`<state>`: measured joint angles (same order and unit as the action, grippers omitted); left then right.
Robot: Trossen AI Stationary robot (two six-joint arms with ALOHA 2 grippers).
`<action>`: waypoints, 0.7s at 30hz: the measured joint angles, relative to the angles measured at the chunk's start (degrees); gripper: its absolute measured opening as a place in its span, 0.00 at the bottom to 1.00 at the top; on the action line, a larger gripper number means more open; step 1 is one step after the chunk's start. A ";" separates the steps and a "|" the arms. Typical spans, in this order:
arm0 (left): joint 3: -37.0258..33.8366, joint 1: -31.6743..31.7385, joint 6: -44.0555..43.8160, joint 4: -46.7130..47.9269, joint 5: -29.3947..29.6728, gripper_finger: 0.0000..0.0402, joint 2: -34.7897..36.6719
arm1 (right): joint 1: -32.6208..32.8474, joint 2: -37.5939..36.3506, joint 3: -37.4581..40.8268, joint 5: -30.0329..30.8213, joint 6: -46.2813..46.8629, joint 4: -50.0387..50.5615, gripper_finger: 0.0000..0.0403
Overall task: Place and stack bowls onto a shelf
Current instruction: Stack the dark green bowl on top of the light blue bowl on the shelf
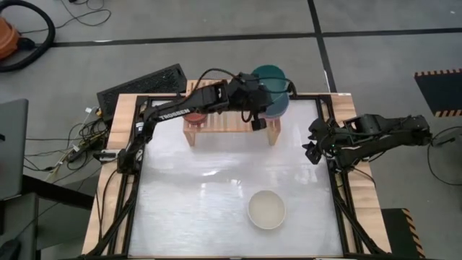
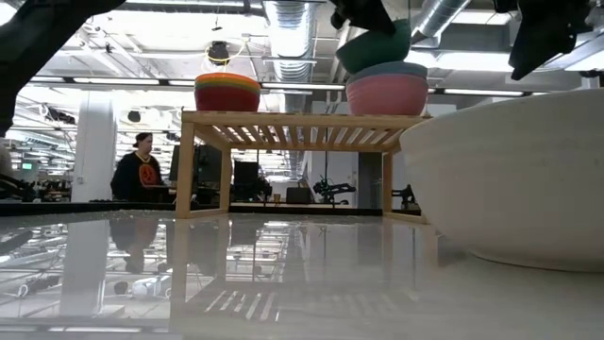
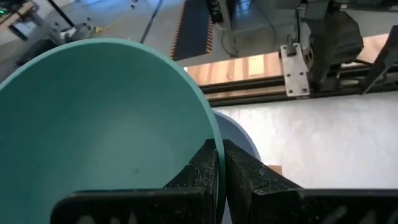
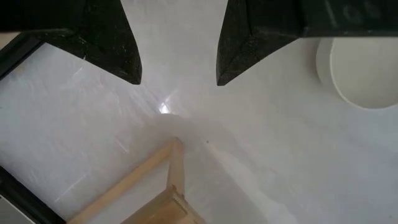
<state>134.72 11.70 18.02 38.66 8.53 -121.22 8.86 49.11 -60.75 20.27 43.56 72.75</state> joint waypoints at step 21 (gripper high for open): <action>0.04 0.49 2.78 4.07 -8.18 0.00 -2.66 | 0.00 0.01 0.00 0.15 1.34 0.09 0.58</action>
<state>134.76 12.19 20.80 42.73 0.35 -123.87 8.86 49.12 -60.75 20.43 44.90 72.84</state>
